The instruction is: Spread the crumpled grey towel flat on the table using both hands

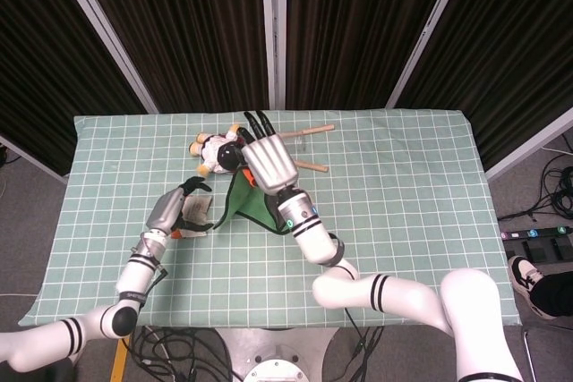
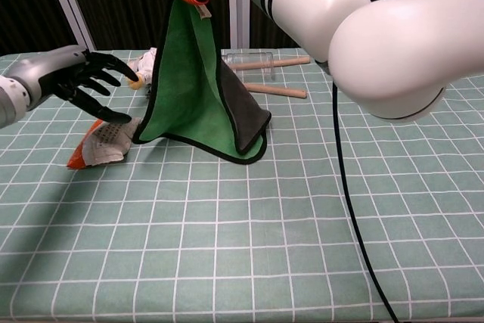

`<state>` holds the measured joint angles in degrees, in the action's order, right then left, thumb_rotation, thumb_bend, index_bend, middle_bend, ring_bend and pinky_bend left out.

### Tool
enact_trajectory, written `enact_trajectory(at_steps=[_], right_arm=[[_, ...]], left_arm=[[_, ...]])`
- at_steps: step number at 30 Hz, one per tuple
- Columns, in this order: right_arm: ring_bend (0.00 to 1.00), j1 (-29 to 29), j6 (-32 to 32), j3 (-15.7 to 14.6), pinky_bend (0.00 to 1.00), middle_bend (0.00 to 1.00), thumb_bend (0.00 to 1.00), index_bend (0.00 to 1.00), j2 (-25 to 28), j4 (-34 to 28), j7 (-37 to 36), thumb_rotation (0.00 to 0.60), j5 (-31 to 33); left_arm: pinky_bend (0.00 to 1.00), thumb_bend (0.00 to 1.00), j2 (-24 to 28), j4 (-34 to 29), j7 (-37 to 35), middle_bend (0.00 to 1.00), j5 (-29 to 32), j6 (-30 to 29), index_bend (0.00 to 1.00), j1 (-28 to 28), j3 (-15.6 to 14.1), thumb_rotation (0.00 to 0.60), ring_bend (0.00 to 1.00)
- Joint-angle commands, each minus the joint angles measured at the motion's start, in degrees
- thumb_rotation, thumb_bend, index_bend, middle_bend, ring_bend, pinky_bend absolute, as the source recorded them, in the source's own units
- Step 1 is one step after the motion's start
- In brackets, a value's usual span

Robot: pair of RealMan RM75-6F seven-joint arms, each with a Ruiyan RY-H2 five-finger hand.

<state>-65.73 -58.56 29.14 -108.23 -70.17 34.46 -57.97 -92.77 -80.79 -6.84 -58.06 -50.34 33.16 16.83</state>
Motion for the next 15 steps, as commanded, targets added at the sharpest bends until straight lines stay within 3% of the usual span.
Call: enact_trajectory(at_steps=[1, 10, 15], right_arm=[[0.01, -0.2, -0.1, -0.1, 0.0, 0.25, 0.37, 0.77, 0.0, -0.2, -0.4, 0.6, 0.3], [0.0, -0.2, -1.2, -0.8, 0.0, 0.25, 0.37, 0.77, 0.9, -1.9, -1.3, 0.6, 0.8], [0.0, 0.9, -1.6, -1.5, 0.0, 0.25, 0.37, 0.76, 2.3, -4.2, -2.4, 0.6, 1.2]], left_arm=[[0.23, 0.0, -0.9, 0.3, 0.0, 0.24, 1.0, 1.1, 0.38, 0.8, -0.1, 0.6, 0.21], [0.24, 0.0, -4.2, 1.6, 1.5, 0.24, 4.9, 2.0, 0.42, 2.7, 0.0, 0.6, 0.21], [0.24, 0.08, -7.4, 4.6, 2.6, 0.26, 5.1, -1.9, 0.54, 2.9, 0.5, 0.6, 0.21]])
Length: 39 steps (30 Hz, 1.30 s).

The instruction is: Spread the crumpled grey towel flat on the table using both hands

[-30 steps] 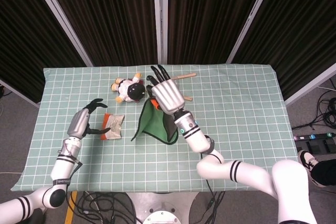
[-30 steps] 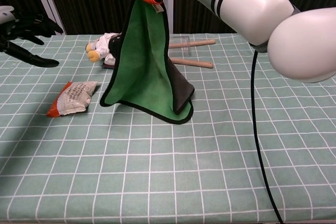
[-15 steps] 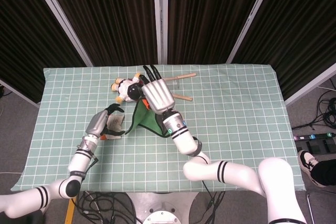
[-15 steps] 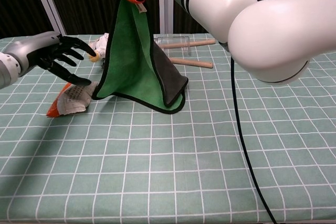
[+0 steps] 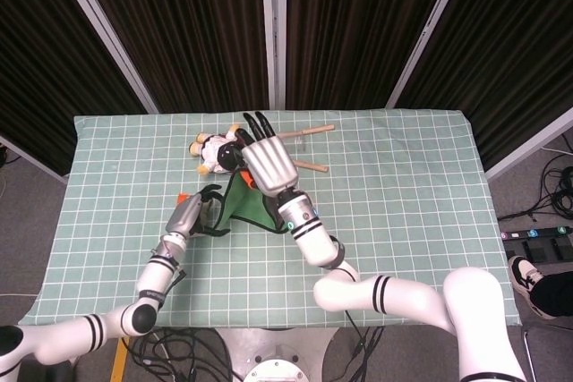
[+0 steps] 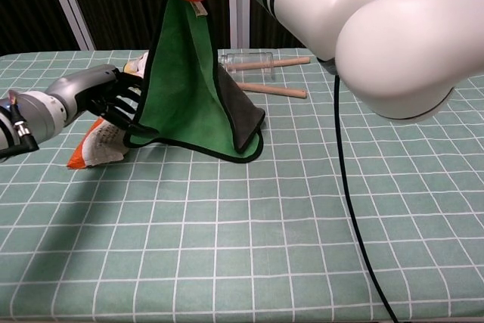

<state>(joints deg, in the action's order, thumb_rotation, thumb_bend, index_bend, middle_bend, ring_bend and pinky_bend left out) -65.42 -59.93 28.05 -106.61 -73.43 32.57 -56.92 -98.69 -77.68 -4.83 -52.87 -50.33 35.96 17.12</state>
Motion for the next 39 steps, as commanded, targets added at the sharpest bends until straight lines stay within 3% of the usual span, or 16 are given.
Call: enact_trajectory(at_steps=[1, 11, 15, 21, 27, 39], right_arm=[[0.0, 0.8, -0.3, -0.6, 0.0, 0.25, 0.37, 0.76, 1.0, -1.3, -0.7, 0.6, 0.1], [0.0, 5.0, -1.2, -3.1, 0.0, 0.24, 0.37, 0.76, 5.4, -7.6, -5.4, 0.6, -0.8], [0.0, 7.8, -1.5, -4.3, 0.0, 0.24, 0.37, 0.76, 8.3, -11.0, -9.1, 0.6, -1.9], [0.0, 12.7, -2.0, -6.1, 0.0, 0.24, 0.36, 0.76, 14.3, -17.0, -16.6, 0.6, -5.0], [0.0, 15.1, -1.1, -6.1, 0.0, 0.24, 0.36, 0.76, 19.1, -19.0, -22.3, 0.6, -6.8], [0.0, 13.5, 3.5, -2.8, 0.0, 0.24, 0.36, 0.76, 21.6, -11.0, -34.0, 0.6, -8.4]], left_arm=[[0.24, 0.11, -1.8, 1.7, 0.6, 0.26, -0.3, -2.3, 0.57, 0.0, 0.2, 0.6, 0.21], [0.24, 0.39, -1.6, 1.0, -1.0, 0.41, -4.7, -5.4, 0.76, -1.5, -1.0, 0.6, 0.24], [0.24, 0.44, -0.1, -1.2, -1.6, 0.43, -7.8, -7.0, 0.79, -2.3, -1.7, 0.6, 0.24], [0.24, 0.45, 4.1, -6.4, -1.1, 0.43, -12.3, -9.6, 0.79, -3.1, -2.1, 0.6, 0.24], [0.24, 0.44, 7.5, -9.2, 0.6, 0.43, -14.4, -11.2, 0.79, -2.1, -0.2, 0.6, 0.24], [0.24, 0.44, 6.3, -0.2, 5.5, 0.43, -11.7, -13.0, 0.79, 3.4, 6.4, 0.6, 0.24]])
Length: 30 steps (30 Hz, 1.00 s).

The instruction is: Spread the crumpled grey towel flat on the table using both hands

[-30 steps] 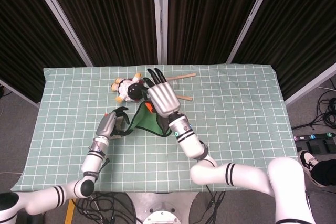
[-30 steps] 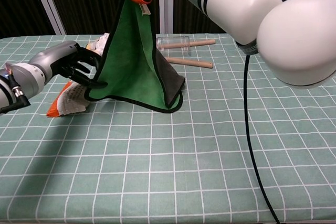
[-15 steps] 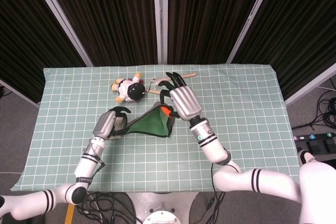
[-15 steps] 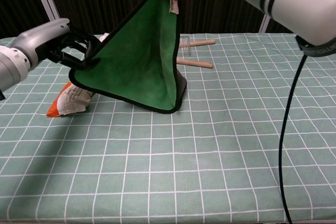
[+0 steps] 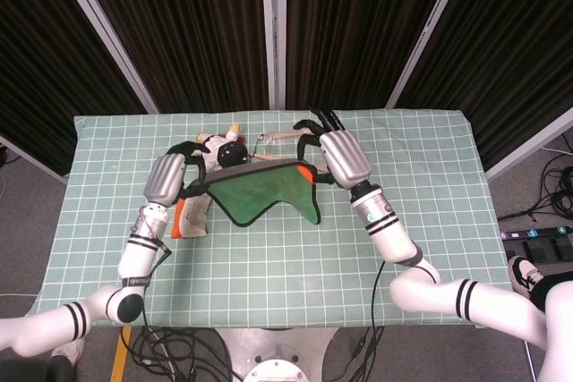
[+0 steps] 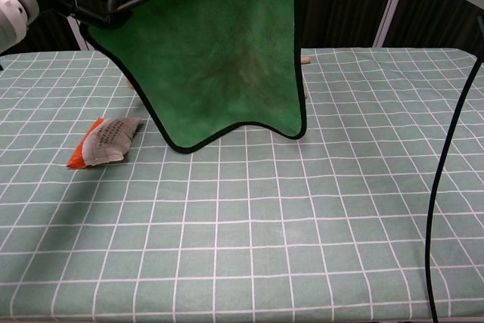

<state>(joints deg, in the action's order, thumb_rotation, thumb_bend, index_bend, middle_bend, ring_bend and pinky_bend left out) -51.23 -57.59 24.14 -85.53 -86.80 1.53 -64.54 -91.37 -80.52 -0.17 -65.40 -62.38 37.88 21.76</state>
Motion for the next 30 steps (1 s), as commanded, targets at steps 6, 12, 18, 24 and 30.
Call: enact_trajectory(at_steps=[6, 12, 18, 24, 30], right_arm=[[0.0, -1.0, 1.8, 1.9, 0.0, 0.24, 0.36, 0.76, 1.7, 5.0, -8.4, 0.6, -2.7], [0.0, -0.2, 4.5, -2.2, 0.0, 0.24, 0.36, 0.76, 2.7, 5.6, -13.0, 0.6, -6.8], [0.0, 1.3, 6.3, -7.2, 0.0, 0.24, 0.36, 0.75, 3.7, 5.8, -18.0, 0.6, -11.8], [0.0, 3.0, 6.8, -11.4, 0.0, 0.24, 0.36, 0.75, 5.3, 4.5, -21.0, 0.6, -15.4], [0.0, 4.6, 6.0, -14.2, 0.0, 0.24, 0.36, 0.75, 5.5, 4.4, -23.9, 0.6, -17.9]], left_arm=[[0.24, 0.43, -1.8, 5.0, 0.1, 0.43, 0.2, -3.6, 0.79, 2.4, 3.0, 0.6, 0.24], [0.24, 0.42, -1.0, 2.1, 0.2, 0.43, -3.1, -5.4, 0.79, 0.2, -1.7, 0.6, 0.24], [0.24, 0.41, -0.8, -1.7, 1.1, 0.43, -6.7, -5.9, 0.79, -2.0, -7.4, 0.6, 0.24], [0.24, 0.4, -1.0, -4.3, 1.5, 0.43, -9.6, -4.9, 0.78, -3.1, -11.8, 0.6, 0.24], [0.24, 0.39, -1.8, -4.7, 1.9, 0.43, -10.5, -3.8, 0.78, -3.9, -14.6, 0.6, 0.24]])
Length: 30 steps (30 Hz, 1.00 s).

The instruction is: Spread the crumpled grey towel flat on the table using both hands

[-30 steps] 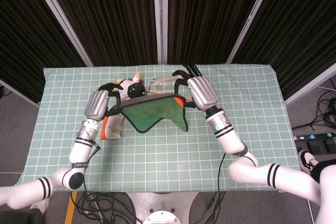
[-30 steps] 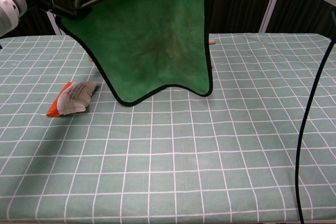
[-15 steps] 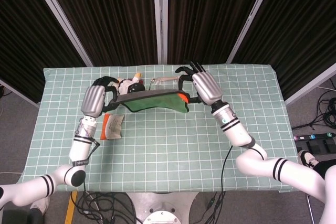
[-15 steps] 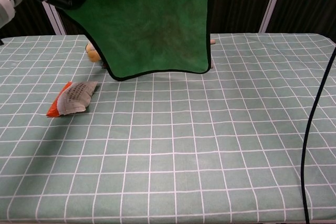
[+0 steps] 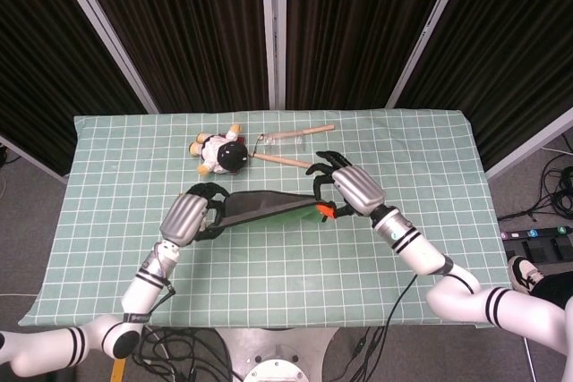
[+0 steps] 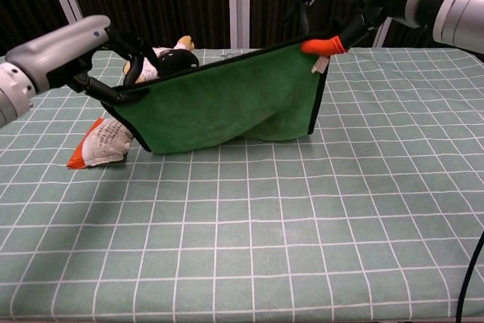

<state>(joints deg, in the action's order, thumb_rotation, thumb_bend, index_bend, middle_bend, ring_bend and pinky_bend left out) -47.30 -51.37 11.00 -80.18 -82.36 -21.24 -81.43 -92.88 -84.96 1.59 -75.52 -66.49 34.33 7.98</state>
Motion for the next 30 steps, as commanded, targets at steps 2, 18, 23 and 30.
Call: enact_trajectory(at_steps=[2, 18, 23, 30], right_arm=[[0.0, 0.9, -0.1, -2.1, 0.0, 0.24, 0.36, 0.75, 0.1, 0.2, -1.8, 0.6, -1.9], [0.0, 2.8, 1.3, -7.3, 0.0, 0.17, 0.17, 0.56, -1.8, 2.0, -4.0, 0.587, -4.1], [0.0, 2.9, 2.6, -8.7, 0.0, 0.11, 0.0, 0.38, -1.7, 1.7, -3.1, 0.458, -4.5], [0.0, 3.6, 1.6, -8.7, 0.0, 0.06, 0.0, 0.22, -0.4, 0.0, -1.0, 0.341, -4.3]], left_arm=[[0.24, 0.39, -0.4, -0.6, 0.6, 0.43, -1.1, 0.3, 0.78, -0.8, -1.7, 0.6, 0.24], [0.24, 0.28, -2.3, -1.0, 2.4, 0.41, -1.8, 2.8, 0.65, -2.2, -5.3, 0.6, 0.24], [0.24, 0.13, -1.7, -2.4, 4.5, 0.37, -1.5, 4.7, 0.49, -2.0, -6.2, 0.6, 0.24], [0.24, 0.04, -0.6, -4.3, 4.6, 0.29, -2.2, 4.4, 0.31, -2.2, -5.7, 0.6, 0.24]])
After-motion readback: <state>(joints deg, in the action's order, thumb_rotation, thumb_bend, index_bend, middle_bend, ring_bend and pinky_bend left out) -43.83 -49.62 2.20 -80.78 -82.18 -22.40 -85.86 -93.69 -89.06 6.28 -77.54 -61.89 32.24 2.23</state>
